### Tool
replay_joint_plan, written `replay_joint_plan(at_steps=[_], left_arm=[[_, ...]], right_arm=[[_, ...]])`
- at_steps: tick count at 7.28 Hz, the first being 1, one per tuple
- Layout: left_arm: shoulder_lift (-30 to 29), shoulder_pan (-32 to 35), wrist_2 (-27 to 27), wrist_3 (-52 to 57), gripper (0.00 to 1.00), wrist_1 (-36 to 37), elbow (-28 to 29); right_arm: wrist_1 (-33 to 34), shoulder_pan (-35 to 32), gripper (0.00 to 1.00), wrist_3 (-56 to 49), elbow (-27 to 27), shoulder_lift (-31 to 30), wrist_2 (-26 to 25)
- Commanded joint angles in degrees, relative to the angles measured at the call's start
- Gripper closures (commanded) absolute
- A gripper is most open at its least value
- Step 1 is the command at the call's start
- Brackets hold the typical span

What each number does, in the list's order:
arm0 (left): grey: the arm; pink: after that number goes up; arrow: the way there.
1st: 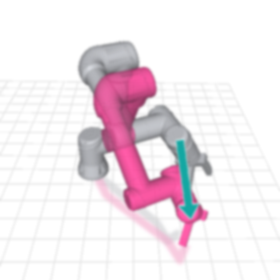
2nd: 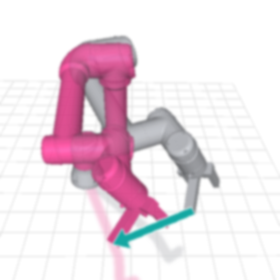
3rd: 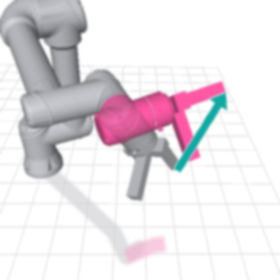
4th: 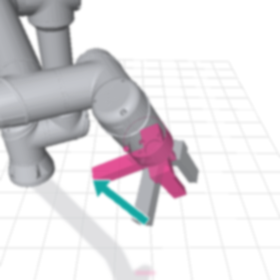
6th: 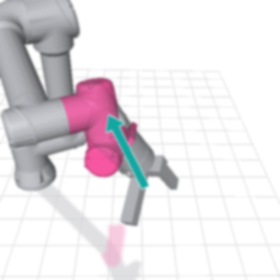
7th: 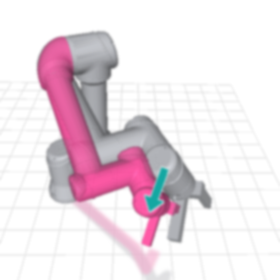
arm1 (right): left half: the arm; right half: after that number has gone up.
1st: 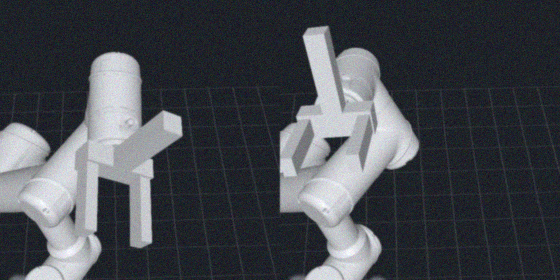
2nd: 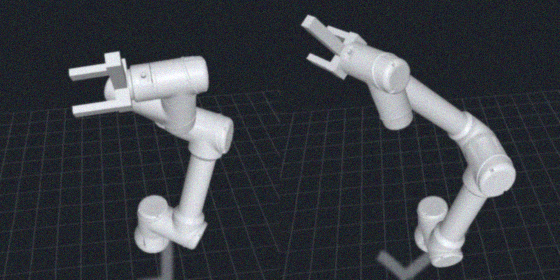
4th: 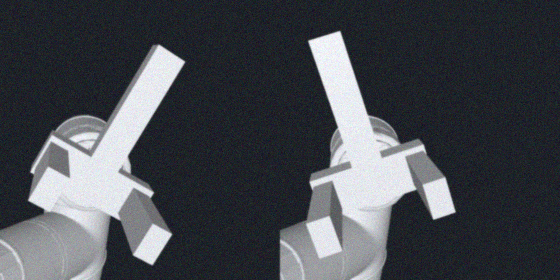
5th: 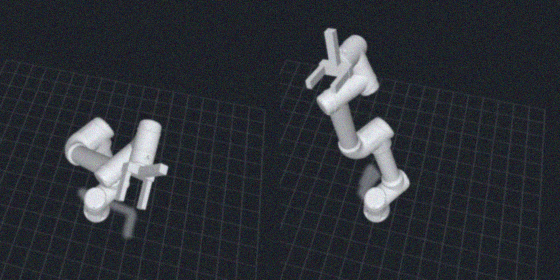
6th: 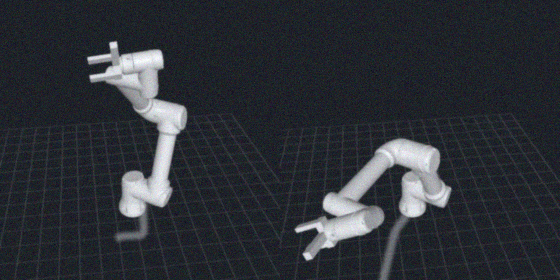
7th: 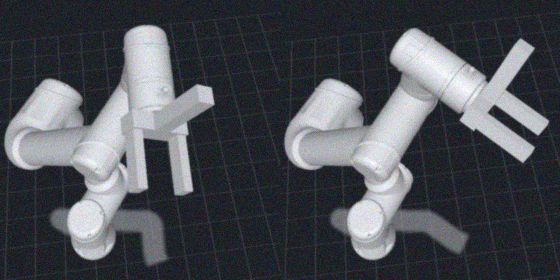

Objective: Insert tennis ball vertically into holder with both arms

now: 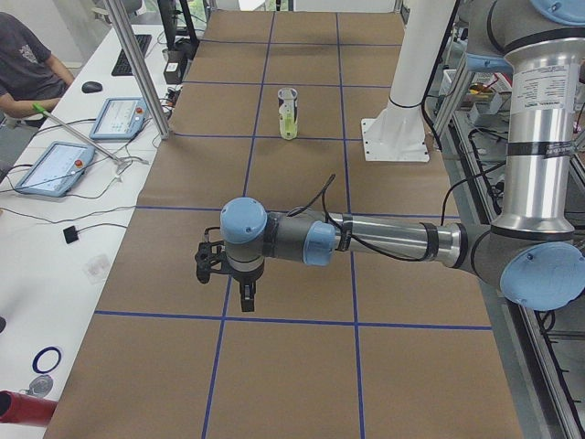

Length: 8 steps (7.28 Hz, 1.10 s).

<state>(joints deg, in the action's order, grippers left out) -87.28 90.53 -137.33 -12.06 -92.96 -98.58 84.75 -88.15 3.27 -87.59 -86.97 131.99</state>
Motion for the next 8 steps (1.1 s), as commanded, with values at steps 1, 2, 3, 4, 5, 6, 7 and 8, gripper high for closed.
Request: replay_joint_plan(at_steps=[1,2,3,4,5,6,7,8], left_arm=[[0.53,-0.09,-0.13,0.02,0.00,-0.03,-1.35],[0.19,-0.09,0.04,0.02,0.00,-0.55,-1.35],[-0.08,-0.09,0.04,0.37,0.00,-0.73,-1.35],[-0.26,-0.70,0.04,0.28,0.00,-0.73,-3.18],[-0.26,-3.06,1.00,0.20,0.00,-0.47,-3.20],[0.26,-3.08,3.62,0.19,0.00,-0.47,-2.68],[0.62,-3.08,5.56,0.63,0.00,-0.64,-1.80],[0.62,-3.08,5.58,0.63,0.00,-0.56,-1.71]], right_arm=[[0.32,0.00,0.00,-0.02,0.06,0.05,0.55],[0.41,0.00,0.00,0.06,0.49,0.14,0.72],[0.50,0.00,0.00,0.24,0.41,0.14,1.25],[2.15,0.00,0.00,0.15,0.32,0.66,3.17],[2.61,0.00,0.00,0.15,-0.29,0.49,3.45],[2.70,0.00,0.00,0.15,-0.21,0.66,3.54],[4.09,0.52,0.00,0.07,-0.30,1.27,3.54],[5.15,0.61,0.00,-0.02,-0.30,1.80,3.54]])
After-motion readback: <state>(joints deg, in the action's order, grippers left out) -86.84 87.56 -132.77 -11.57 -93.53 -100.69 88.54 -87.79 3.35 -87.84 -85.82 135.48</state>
